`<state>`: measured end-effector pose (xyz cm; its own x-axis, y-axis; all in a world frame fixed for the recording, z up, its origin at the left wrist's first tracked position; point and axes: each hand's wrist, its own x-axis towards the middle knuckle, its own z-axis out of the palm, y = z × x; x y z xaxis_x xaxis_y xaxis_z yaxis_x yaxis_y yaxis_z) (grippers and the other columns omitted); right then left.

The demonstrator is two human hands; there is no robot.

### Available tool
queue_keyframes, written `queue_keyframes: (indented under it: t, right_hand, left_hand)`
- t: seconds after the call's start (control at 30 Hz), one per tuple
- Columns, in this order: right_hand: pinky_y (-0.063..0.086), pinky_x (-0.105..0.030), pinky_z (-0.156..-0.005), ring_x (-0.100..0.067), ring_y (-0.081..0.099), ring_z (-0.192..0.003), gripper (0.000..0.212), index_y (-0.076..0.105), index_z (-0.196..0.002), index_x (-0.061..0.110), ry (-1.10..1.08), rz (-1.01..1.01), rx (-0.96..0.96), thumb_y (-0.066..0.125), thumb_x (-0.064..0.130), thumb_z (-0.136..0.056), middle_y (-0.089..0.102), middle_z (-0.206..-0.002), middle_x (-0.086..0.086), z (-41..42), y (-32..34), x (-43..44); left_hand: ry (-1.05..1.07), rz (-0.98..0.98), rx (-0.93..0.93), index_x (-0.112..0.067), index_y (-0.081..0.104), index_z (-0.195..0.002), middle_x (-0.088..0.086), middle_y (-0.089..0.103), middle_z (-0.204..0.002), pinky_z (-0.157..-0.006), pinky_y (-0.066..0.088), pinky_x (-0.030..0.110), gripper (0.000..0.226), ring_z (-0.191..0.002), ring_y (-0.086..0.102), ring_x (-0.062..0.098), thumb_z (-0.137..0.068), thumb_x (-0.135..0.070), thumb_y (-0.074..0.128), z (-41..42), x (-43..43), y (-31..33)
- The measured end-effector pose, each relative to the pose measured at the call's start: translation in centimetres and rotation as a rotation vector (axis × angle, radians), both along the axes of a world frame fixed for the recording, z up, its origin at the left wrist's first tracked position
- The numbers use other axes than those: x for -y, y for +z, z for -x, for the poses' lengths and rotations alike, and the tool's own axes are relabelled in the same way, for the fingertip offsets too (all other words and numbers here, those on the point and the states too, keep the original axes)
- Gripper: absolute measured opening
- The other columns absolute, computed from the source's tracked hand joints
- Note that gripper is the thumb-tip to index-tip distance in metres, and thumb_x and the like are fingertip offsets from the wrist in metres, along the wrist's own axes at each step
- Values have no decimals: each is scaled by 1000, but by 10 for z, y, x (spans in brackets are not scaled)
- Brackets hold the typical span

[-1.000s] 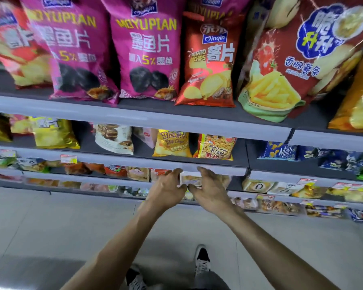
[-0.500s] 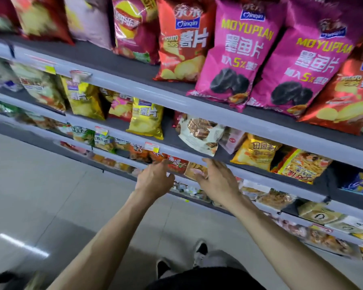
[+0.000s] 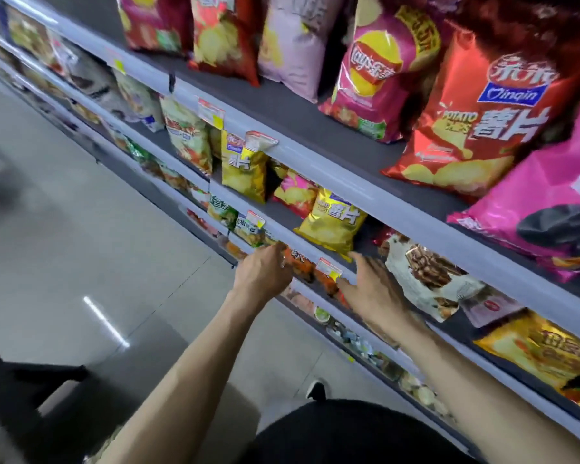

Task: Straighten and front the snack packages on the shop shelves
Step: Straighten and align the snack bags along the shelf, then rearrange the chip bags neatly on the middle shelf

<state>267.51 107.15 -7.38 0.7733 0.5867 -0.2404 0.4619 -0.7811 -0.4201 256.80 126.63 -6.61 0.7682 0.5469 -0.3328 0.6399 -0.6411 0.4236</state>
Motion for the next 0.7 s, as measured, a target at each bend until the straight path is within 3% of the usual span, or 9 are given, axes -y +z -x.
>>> queue_keyframes:
  t: [0.13, 0.2, 0.4, 0.53, 0.63, 0.7]
  right_hand:
    - [43, -44, -106, -30, 46, -140, 66, 40, -153, 17, -34, -6, -30, 64, 44, -97, 49, -153, -7, -14, 3, -24]
    - [42, -42, -106, -30, 44, -142, 72, 35, -156, 15, -76, 5, -60, 64, 45, -97, 44, -157, -7, -23, 1, -32]
    - [38, -48, -114, -36, 39, -145, 86, 20, -163, 14, -248, 35, -145, 62, 48, -95, 38, -160, -14, -35, -13, -57]
    - [38, -53, -116, -37, 41, -141, 101, 17, -160, 19, -442, -26, -151, 58, 63, -79, 40, -157, -15, -22, -32, -84]
    - [32, -50, -120, -37, 32, -148, 115, 13, -163, 15, -621, -134, -217, 68, 62, -74, 32, -161, -16, -12, -40, -112]
    - [35, -49, -119, -34, 39, -146, 121, 19, -161, 17, -739, -264, -238, 73, 65, -65, 39, -160, -12, -13, -42, -127]
  left_hand:
    - [-4, -14, -20, -21, 54, -146, 11, 67, -135, -96, 56, 49, 53, -119, 65, 36, -94, -27, 56, -21, -24, 5]
    - [-30, -41, -32, -22, 52, -150, 13, 67, -132, -90, 58, 46, 54, -115, 66, 36, -96, -26, 55, -33, -37, 6]
    - [-94, -91, -19, -17, 57, -141, 14, 68, -127, -85, 59, 46, 45, -109, 67, 36, -97, -27, 57, -62, -85, -4]
    - [-150, -18, -19, -18, 56, -141, 15, 66, -132, -91, 58, 49, 46, -114, 65, 40, -96, -27, 58, -71, -118, -19]
    - [-224, 43, -19, -18, 51, -146, 16, 64, -134, -92, 57, 50, 52, -116, 64, 40, -95, -27, 58, -76, -143, -33]
    - [-264, 99, -4, -16, 48, -146, 17, 63, -134, -89, 56, 48, 54, -117, 62, 42, -95, -26, 60, -84, -157, -40]
